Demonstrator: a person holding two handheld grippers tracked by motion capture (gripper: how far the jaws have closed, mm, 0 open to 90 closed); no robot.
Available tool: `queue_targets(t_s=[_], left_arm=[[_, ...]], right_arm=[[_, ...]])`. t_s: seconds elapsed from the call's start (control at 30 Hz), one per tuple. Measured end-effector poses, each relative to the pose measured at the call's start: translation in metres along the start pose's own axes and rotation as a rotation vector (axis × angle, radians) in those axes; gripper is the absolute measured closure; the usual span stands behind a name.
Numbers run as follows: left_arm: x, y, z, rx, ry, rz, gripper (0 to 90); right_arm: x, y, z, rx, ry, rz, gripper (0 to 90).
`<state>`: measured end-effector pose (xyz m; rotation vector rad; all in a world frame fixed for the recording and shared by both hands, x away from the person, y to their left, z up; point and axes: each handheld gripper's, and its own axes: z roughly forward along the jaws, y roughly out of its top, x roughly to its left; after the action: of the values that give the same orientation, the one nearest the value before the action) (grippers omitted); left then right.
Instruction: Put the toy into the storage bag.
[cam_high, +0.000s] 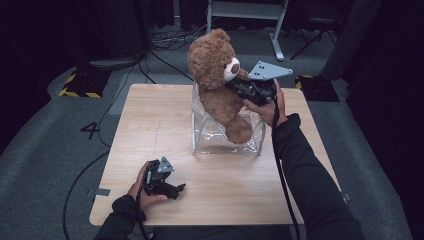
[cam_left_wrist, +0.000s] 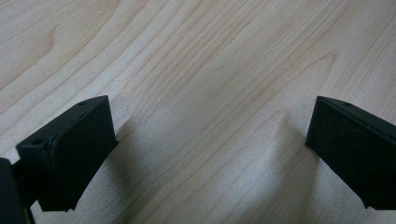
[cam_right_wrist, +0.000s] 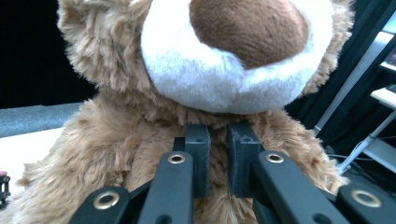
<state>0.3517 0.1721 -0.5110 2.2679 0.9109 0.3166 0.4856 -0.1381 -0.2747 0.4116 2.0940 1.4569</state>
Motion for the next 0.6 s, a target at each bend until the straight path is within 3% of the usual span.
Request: queue_targets(t_s=[0.6], left_arm=[[0.000,0.000,0.000,0.000,0.000,0.000,1.4]], right_arm=[[0.001,-0.024,0.008,0.112,0.033,-0.008,80.8]])
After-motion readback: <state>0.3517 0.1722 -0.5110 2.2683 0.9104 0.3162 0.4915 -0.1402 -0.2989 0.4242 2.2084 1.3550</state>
